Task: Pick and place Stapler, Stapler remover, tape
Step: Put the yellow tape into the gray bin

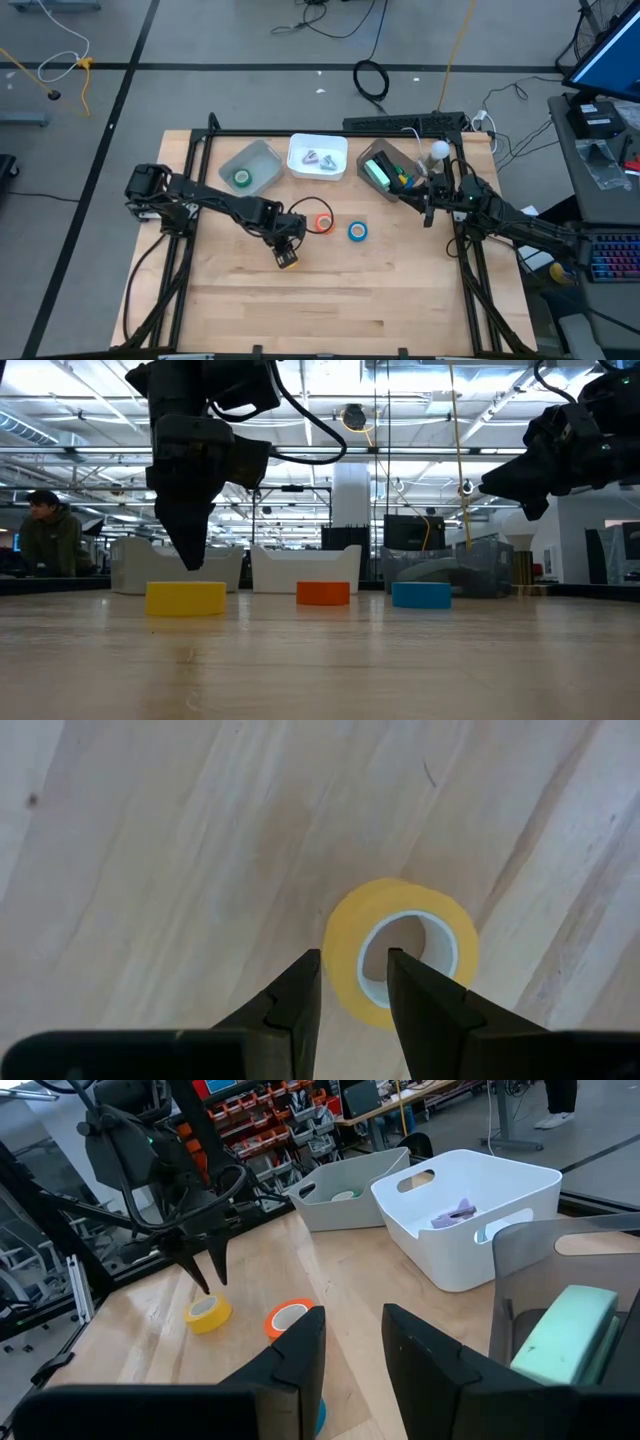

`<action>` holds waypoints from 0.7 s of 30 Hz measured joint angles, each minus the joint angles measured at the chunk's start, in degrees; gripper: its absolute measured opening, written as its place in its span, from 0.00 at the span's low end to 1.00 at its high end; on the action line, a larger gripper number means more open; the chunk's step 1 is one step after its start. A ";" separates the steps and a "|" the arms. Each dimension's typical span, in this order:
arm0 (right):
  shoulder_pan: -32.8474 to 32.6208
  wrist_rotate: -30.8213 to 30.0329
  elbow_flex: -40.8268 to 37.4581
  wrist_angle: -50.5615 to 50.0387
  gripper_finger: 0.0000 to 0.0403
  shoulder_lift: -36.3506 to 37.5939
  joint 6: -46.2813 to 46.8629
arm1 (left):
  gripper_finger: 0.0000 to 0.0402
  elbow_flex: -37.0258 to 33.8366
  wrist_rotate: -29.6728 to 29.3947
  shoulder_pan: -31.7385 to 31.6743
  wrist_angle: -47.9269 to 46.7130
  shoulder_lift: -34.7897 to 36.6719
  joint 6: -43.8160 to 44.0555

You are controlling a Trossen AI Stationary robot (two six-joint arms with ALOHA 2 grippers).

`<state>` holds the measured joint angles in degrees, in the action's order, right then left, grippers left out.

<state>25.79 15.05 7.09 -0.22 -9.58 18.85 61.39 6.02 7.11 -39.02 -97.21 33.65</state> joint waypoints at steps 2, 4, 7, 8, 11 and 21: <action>0.01 0.00 0.00 -0.01 0.24 0.00 0.00 | 0.29 0.00 -0.02 0.00 0.04 0.00 0.02; 0.00 0.00 0.00 0.00 0.23 0.00 0.00 | 0.29 0.00 -0.02 0.00 0.01 0.00 0.12; 0.01 -0.01 0.00 0.01 0.23 0.00 0.00 | 0.29 0.00 0.00 0.00 0.08 0.00 0.52; 0.01 -0.01 0.00 0.01 0.24 0.00 -0.01 | 0.29 0.00 0.00 0.00 0.08 0.00 0.52; -0.01 -0.02 0.00 0.01 0.24 0.00 -0.02 | 0.29 0.00 0.04 0.00 0.10 0.00 0.48; 0.01 0.00 0.00 0.43 0.24 -0.02 0.07 | 0.29 -0.07 2.12 -0.01 2.07 -4.77 -1.72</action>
<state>25.80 15.05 7.09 0.21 -9.61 18.92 61.32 8.14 7.10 -36.95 -101.98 31.93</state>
